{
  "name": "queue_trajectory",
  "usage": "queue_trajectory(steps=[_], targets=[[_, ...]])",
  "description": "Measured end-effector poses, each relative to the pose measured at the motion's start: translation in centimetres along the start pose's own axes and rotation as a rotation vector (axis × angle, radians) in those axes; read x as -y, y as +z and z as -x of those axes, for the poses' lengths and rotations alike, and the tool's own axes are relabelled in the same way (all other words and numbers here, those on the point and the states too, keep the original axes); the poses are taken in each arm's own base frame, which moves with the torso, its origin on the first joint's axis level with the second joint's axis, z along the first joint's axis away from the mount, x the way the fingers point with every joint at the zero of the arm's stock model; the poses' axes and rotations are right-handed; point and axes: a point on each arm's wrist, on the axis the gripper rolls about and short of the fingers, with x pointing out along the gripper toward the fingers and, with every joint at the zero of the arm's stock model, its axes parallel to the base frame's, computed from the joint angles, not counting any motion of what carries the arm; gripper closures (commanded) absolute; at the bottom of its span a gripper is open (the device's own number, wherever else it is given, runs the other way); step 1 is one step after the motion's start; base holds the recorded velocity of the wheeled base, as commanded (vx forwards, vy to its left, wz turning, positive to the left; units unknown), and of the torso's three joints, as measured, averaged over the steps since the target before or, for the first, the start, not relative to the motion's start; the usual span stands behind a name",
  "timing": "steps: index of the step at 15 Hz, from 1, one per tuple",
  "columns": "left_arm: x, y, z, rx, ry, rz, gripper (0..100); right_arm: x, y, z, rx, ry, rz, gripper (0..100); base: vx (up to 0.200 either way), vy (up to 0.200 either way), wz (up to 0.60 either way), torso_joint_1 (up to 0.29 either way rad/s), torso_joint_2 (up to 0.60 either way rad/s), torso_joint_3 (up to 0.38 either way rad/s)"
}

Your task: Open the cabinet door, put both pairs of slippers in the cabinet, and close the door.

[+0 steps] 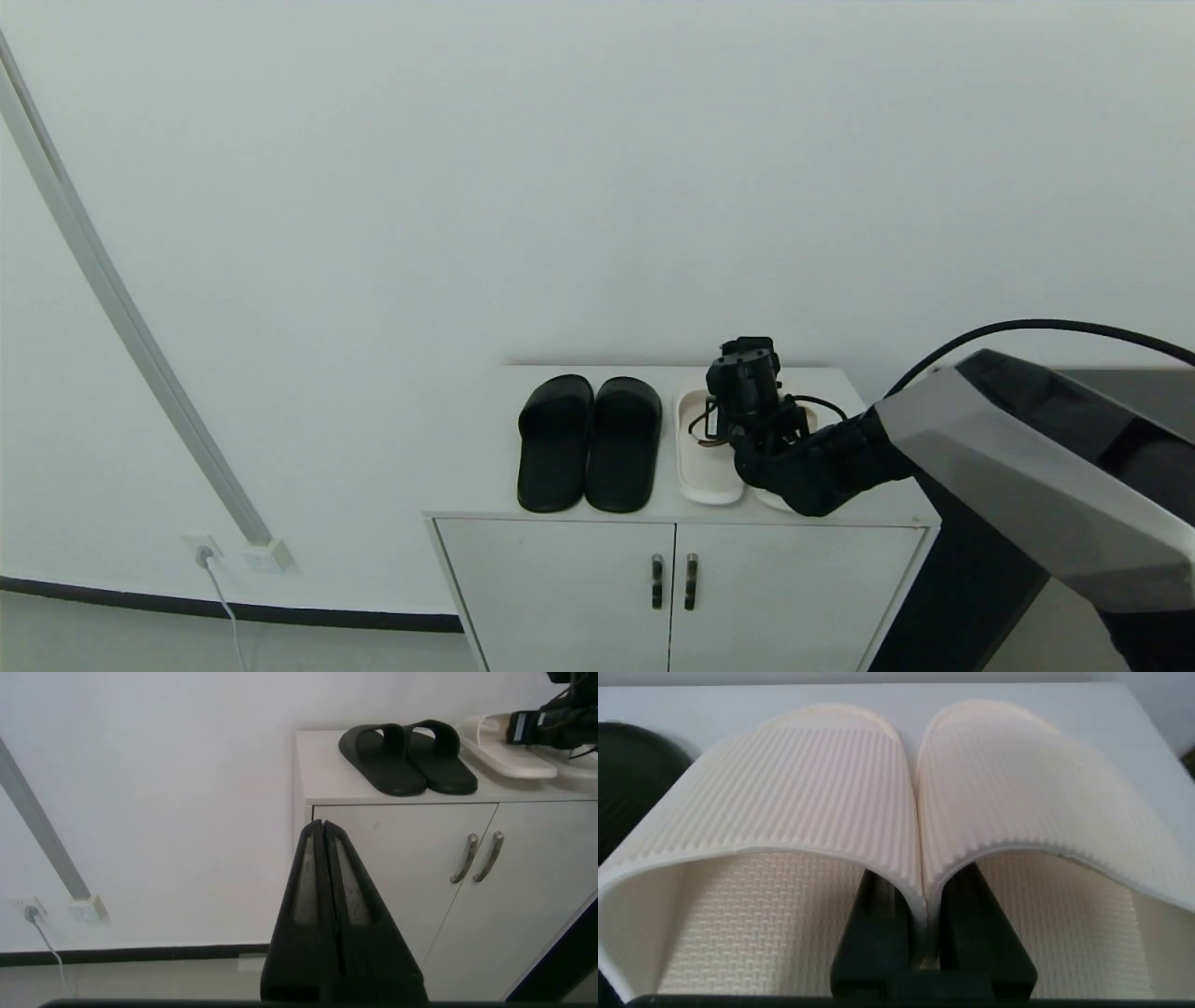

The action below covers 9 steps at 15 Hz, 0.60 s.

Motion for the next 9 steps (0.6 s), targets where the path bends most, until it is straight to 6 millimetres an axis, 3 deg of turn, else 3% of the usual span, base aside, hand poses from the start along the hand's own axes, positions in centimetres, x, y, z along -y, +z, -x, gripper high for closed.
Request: queue_trajectory(steps=[4,9], targets=[[0.0,0.0,0.0,0.000,0.001,0.000,100,2.1,2.1,6.2,0.001,0.115,0.050,100,0.000,0.000,0.00,0.000,0.00,0.000],[0.0,0.0,0.0,0.000,0.000,0.000,100,6.7,2.4,15.6,-0.007,0.445,0.126,100,0.000,0.000,0.00,0.000,0.00,0.000]])
